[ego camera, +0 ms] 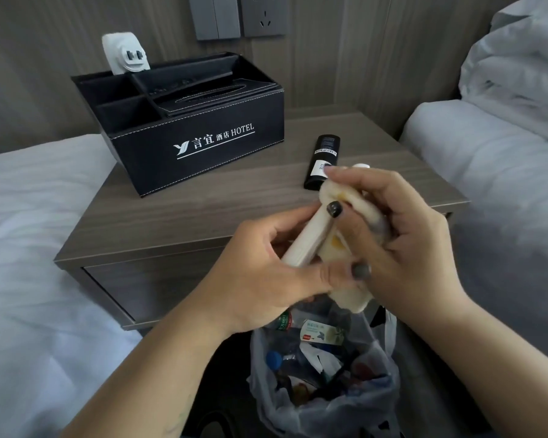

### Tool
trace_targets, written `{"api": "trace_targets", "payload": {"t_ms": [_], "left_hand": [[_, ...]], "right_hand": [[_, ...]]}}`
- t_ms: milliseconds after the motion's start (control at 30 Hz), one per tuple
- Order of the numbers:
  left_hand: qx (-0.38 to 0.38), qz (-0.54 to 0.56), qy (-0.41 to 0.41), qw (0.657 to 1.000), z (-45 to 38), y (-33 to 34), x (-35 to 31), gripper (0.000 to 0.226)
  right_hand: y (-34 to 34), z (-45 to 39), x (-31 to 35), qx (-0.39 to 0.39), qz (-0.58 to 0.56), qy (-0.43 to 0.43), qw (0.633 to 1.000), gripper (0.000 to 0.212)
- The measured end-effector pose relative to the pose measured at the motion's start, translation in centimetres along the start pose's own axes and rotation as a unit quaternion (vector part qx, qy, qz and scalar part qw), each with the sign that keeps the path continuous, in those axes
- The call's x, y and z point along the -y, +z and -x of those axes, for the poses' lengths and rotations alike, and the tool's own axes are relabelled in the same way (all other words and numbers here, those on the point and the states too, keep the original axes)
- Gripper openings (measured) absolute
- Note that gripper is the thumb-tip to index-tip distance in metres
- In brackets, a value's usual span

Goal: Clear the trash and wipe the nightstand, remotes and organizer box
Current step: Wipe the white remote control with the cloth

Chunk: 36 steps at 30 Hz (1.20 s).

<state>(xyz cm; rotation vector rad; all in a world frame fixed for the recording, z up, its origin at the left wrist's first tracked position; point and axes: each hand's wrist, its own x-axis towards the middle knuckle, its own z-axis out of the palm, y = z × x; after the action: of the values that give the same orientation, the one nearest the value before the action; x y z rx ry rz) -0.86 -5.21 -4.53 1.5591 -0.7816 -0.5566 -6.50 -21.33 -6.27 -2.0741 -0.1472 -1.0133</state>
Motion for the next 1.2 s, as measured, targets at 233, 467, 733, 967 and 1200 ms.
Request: {"api": "trace_targets", "payload": {"t_ms": [233,467,733,967,1200], "left_hand": [[-0.141,0.152,-0.009,0.978,-0.5,2.5,0.2,0.054],[-0.151,0.426,-0.11,0.885,-0.6,1.3,-0.3,0.049],[-0.21,0.43,-0.116,0.871,-0.7,0.3,-0.8,0.059],[-0.259,0.535,-0.079,0.801,-1.1,0.3,-1.5,0.036],[-0.252,0.591,-0.018,0.766,-0.7,0.0,-1.8,0.039]], "right_hand": [[1.1,-0.2,0.1,-0.048,0.029,-0.06,0.997,0.022],[2.1,0.5,1.5,0.052,-0.025,-0.129,0.99,0.022],[2.2,1.9,3.2,0.163,-0.029,-0.203,0.965,0.019],[2.9,3.1,3.1,0.099,0.076,-0.219,0.968,0.018],[5.2,3.9,4.9,-0.086,-0.007,-0.059,0.995,0.019]]}}
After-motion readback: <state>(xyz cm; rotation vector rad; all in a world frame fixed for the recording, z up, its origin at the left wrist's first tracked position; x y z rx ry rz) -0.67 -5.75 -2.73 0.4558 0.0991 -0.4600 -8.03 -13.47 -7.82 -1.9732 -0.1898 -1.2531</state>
